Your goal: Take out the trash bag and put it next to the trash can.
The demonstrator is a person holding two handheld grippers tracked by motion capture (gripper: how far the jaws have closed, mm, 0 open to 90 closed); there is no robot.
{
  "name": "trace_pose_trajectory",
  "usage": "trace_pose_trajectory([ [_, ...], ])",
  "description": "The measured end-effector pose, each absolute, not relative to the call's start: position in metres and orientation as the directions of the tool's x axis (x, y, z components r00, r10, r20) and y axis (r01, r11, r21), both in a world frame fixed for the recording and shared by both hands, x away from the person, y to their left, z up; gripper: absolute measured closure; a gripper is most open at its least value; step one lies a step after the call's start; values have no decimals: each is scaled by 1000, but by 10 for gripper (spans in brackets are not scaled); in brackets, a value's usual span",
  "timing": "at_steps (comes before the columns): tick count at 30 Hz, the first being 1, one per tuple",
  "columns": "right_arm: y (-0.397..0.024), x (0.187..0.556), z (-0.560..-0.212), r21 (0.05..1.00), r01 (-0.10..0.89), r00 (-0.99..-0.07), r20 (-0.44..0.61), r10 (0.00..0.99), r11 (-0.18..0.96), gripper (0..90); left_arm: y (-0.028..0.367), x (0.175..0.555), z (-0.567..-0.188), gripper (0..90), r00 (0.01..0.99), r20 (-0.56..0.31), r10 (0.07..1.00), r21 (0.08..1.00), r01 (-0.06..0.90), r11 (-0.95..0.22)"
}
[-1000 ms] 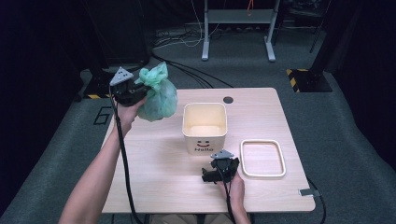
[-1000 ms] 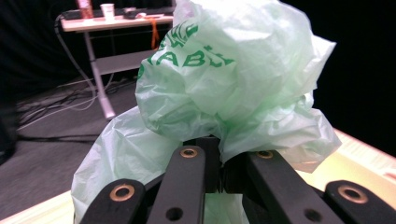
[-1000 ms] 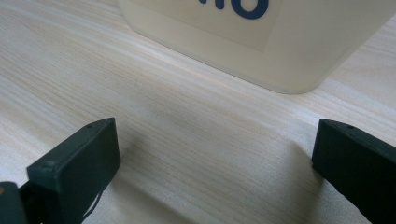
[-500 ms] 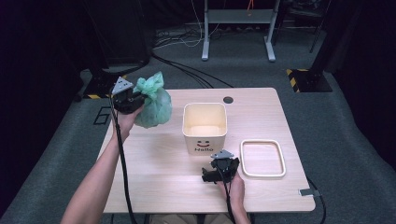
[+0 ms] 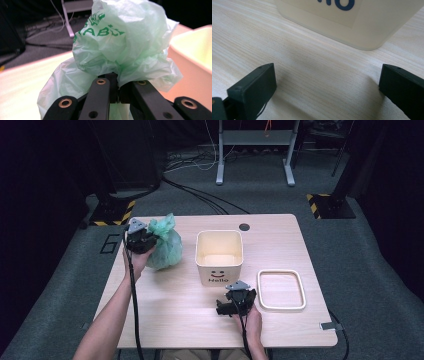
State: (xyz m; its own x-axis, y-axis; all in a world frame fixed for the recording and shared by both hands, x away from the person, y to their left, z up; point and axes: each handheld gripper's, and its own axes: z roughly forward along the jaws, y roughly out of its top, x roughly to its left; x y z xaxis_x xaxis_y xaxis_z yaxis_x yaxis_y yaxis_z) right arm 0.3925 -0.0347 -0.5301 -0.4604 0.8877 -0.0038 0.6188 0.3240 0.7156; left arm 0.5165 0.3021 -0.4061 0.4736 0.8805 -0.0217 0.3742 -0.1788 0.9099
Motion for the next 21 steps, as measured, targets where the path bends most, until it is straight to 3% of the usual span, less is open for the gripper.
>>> trace_pose_trajectory([
  [9,-35,392,-530,717,616,-464,-4,886,325,9,307,513,-427,875,455,-87,886,894,428,-132],
  [15,-35,393,-530,717,615,-465,-4,885,326,9,308,506,-429,835,458,-86,885,896,424,-133],
  [21,-35,393,-530,717,616,-466,-3,885,326,10,314,502,-431,614,430,-125,894,886,455,-94],
])
